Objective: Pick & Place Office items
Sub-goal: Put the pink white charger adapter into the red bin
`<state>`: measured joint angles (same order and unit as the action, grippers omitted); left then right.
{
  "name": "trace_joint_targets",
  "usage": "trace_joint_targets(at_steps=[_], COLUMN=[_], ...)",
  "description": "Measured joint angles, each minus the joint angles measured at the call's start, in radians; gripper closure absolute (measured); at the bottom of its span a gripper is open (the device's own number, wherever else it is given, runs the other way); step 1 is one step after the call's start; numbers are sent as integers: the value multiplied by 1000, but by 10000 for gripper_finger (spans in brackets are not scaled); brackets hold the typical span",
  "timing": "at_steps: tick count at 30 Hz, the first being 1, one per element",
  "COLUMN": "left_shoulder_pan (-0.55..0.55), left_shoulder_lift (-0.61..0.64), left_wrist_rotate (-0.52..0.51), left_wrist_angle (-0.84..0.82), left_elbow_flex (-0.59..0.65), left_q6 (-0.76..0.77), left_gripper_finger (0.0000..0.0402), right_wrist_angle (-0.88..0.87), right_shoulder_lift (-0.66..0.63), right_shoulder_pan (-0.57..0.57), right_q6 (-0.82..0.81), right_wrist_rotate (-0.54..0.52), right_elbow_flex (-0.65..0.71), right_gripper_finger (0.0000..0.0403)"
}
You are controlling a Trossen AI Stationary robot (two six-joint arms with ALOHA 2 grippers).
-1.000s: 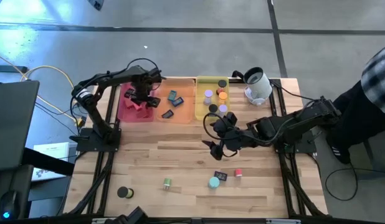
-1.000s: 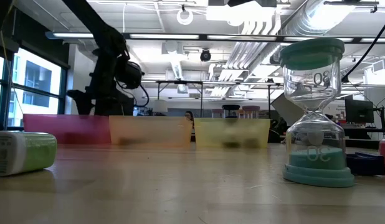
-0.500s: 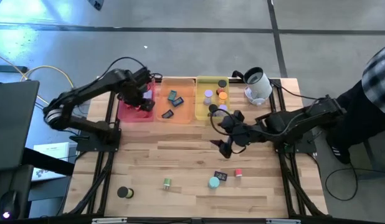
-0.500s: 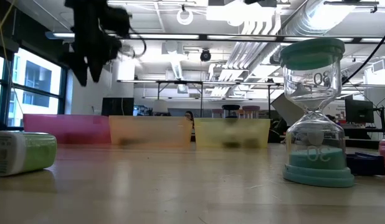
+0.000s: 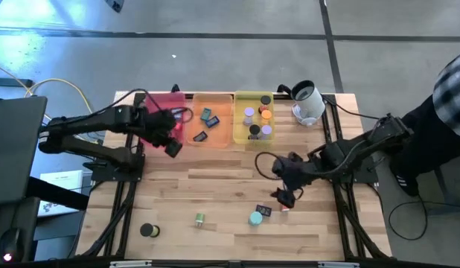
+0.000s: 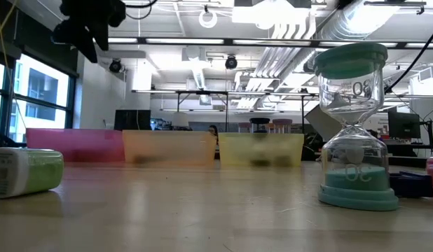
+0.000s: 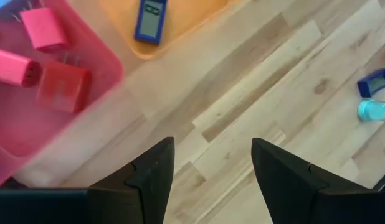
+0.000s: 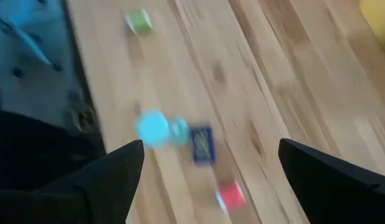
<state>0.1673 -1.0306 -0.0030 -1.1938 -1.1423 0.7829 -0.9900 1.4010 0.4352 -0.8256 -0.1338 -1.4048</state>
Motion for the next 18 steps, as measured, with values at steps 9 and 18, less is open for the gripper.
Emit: trace_joint_targets(at_steps=[9, 18], left_shoulder_pan=[-277, -519], left_shoulder_lift=[-9, -53], left_wrist_rotate=[-143, -295], left_wrist_angle=[28, 81], left_elbow_flex=[0, 0], left_q6=[210, 386], left_gripper_finger=[195, 195], right_wrist_angle=[-140, 36], right_shoulder_lift=[12, 13], right_shoulder_pan=[166, 255], right_q6=[-203, -493], right_wrist_rotate=[-5, 10], right_elbow_flex=[105, 326], right_gripper_finger=[42, 42])
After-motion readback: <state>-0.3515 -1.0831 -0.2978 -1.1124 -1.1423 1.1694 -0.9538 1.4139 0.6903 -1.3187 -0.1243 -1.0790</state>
